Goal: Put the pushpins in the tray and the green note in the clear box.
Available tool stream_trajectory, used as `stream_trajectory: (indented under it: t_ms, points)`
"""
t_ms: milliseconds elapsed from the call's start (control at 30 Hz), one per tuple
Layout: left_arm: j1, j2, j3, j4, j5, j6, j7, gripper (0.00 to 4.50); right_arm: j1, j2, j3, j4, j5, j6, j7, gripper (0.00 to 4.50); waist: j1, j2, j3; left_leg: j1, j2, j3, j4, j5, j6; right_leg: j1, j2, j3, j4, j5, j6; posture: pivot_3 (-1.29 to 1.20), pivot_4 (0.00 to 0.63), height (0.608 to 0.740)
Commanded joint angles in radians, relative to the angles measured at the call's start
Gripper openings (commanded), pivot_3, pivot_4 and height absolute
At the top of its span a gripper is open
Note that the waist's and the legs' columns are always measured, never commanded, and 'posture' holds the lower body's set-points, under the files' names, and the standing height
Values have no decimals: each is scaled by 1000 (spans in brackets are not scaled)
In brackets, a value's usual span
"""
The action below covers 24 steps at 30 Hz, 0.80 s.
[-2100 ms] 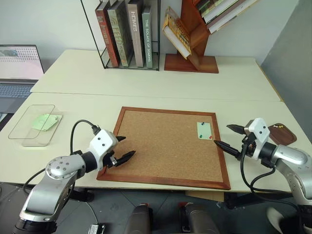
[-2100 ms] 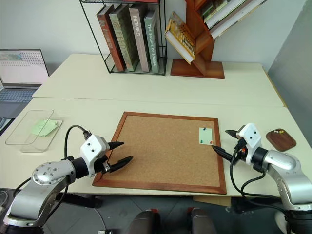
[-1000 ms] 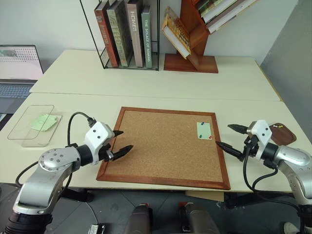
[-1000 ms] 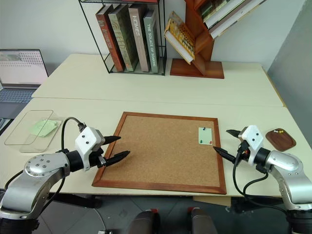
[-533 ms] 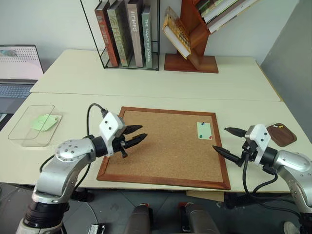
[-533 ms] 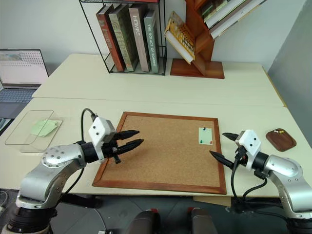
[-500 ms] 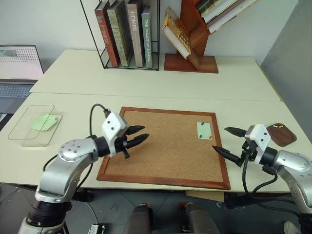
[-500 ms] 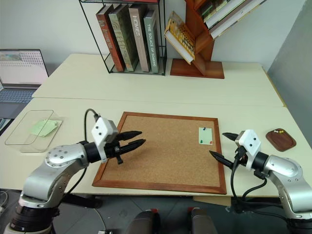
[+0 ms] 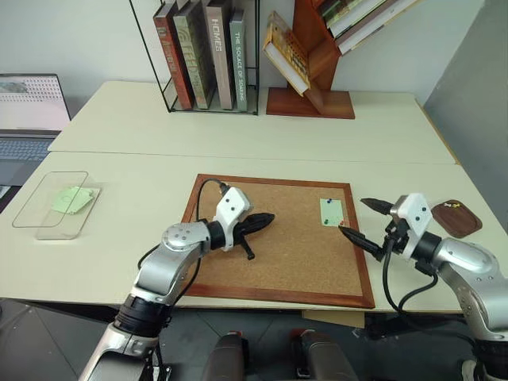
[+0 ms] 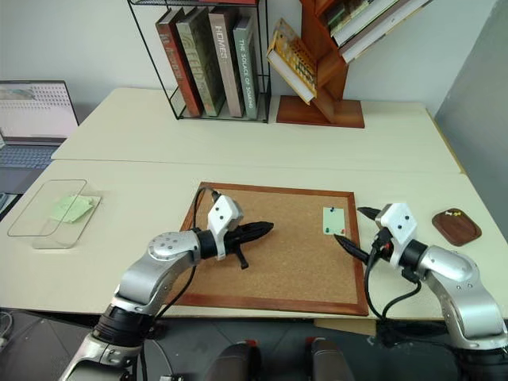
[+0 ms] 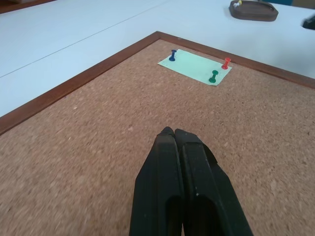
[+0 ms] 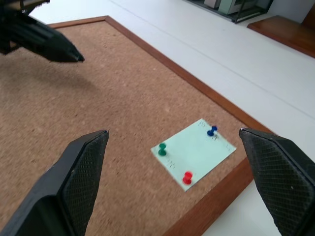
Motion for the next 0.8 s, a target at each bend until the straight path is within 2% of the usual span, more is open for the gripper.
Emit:
stream_trajectory:
  t_ms: [33, 433, 800]
  points:
    - [23, 6, 4, 2, 22, 10, 9, 0, -30, 0, -11, -10, -5, -23, 1, 1841, 0, 0, 0, 0, 0, 0, 0, 0, 0, 0, 0, 0, 0, 0, 0, 0, 150, 740]
    - [25, 2, 1, 9, 27, 7, 21, 0, -36, -4, 11, -27, -29, -42, 26, 73, -1, 0, 0, 0, 0, 0, 0, 0, 0, 0, 0, 0, 0, 0, 0, 0, 150, 740]
    - [28, -1, -3, 5, 29, 13, 27, 0, -46, 5, -31, -72, -1, -31, 13, 19, -1, 0, 0, 1, 0, 0, 0, 0, 0, 0, 0, 0, 1, 0, 0, 0, 150, 740]
